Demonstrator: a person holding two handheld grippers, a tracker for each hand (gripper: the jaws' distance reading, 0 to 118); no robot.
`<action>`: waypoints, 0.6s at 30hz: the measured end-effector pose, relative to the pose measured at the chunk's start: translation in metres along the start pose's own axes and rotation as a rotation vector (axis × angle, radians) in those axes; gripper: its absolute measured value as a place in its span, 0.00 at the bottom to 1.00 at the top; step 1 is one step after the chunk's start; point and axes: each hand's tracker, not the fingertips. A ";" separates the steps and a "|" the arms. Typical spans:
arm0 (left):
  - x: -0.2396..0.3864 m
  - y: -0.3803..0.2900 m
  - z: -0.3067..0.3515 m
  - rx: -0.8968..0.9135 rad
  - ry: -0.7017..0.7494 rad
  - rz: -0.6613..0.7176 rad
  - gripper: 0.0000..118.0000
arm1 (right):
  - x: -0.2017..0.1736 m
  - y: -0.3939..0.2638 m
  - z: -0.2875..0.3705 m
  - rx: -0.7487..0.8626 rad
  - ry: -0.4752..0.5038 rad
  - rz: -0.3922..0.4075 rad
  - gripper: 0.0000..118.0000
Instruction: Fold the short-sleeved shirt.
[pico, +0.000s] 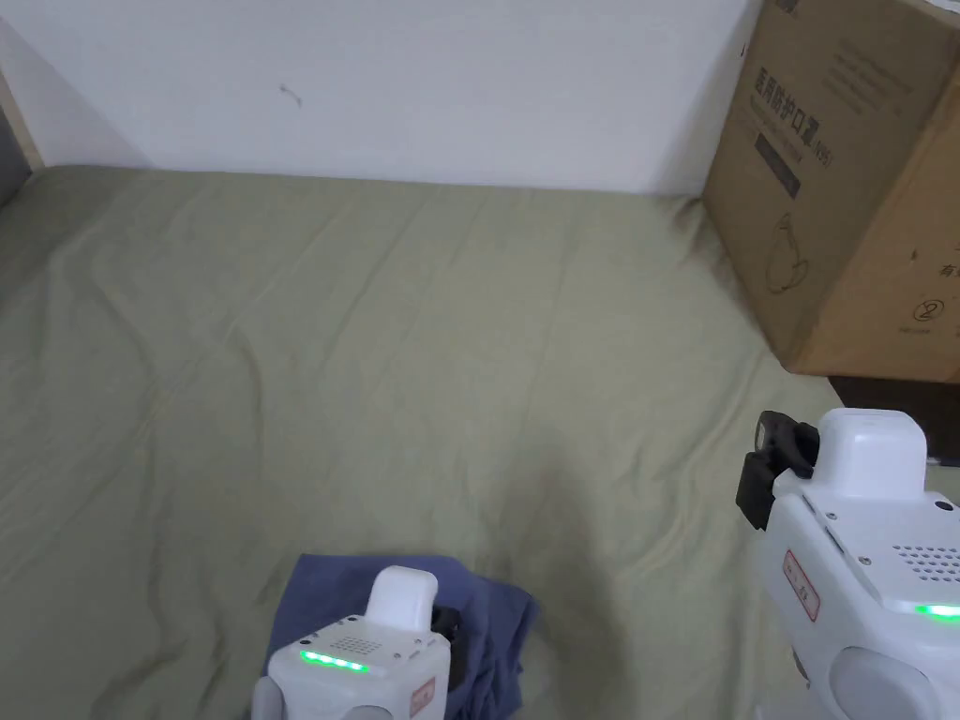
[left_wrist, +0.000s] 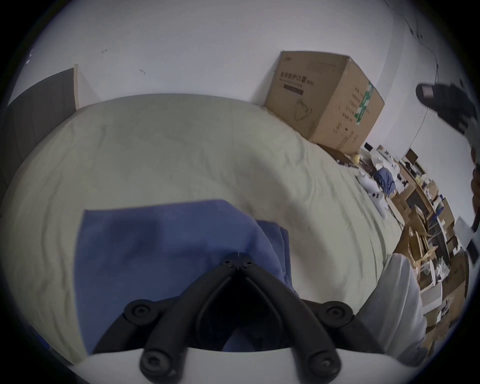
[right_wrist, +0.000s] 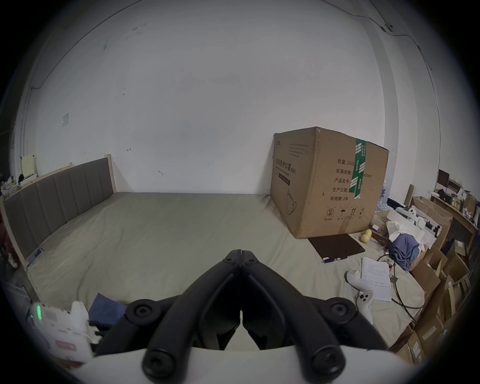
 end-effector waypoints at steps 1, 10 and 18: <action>0.004 -0.005 -0.008 -0.013 0.015 -0.006 0.00 | 0.002 -0.001 0.000 -0.003 -0.005 -0.001 0.00; 0.016 -0.022 -0.031 -0.016 0.085 -0.015 0.00 | 0.009 -0.007 -0.001 -0.027 -0.027 -0.009 0.00; 0.018 0.019 0.022 0.135 0.050 -0.026 0.00 | -0.003 0.001 0.008 -0.004 0.010 -0.013 0.00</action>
